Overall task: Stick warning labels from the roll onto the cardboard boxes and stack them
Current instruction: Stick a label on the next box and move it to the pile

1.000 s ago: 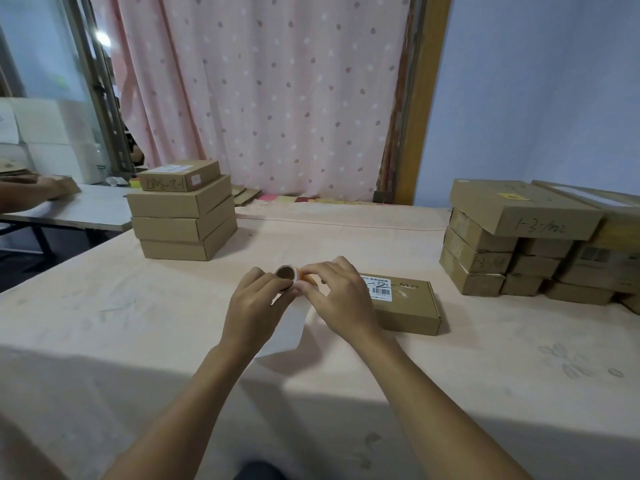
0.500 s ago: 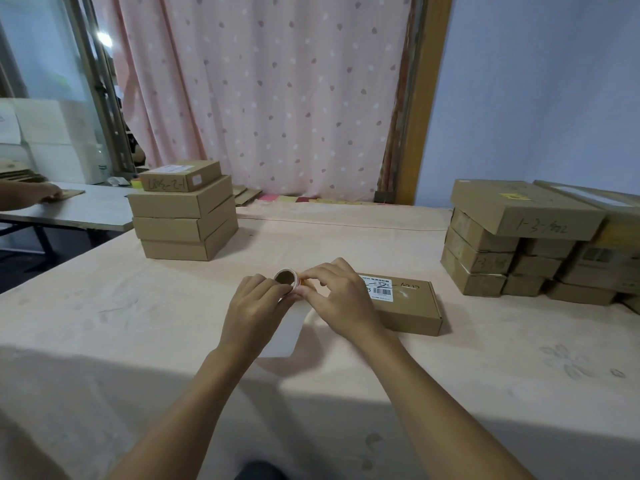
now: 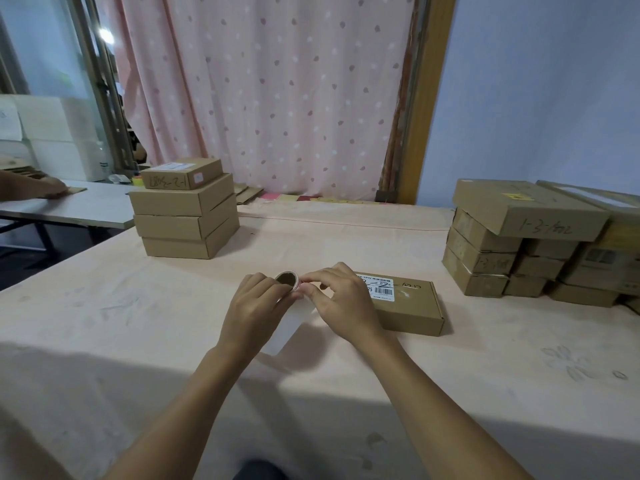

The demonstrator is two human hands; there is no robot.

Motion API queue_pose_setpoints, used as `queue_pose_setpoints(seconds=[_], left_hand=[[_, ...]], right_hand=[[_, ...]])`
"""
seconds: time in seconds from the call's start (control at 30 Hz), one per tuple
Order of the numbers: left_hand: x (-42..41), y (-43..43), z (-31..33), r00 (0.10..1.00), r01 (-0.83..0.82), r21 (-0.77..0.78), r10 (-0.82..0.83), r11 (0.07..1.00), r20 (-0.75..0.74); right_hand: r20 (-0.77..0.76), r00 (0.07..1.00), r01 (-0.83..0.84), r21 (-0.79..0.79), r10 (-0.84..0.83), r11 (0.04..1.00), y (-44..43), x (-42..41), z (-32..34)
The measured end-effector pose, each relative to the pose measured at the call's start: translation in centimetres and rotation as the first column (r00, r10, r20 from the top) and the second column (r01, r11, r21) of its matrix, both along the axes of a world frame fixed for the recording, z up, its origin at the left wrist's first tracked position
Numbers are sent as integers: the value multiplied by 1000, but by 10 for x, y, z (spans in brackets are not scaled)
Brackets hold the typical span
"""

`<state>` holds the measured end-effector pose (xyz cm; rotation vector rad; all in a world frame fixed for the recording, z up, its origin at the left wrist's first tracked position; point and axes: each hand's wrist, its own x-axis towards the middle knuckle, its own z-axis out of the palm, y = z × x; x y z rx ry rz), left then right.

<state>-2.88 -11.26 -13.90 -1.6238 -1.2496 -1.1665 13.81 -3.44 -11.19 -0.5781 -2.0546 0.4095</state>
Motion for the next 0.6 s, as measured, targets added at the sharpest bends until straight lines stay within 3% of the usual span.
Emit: queue_pose_setpoints(seconds=[0.2, 0.6], left_hand=[[-6, -4, 2, 1000, 6, -35, -6, 999, -13], [-18, -2, 3, 998, 7, -151, -15, 989, -55]], right_hand=[[-46, 999, -38, -334, 24, 942, 2, 2, 9], [-72, 989, 89, -400, -129, 912, 28, 16, 7]])
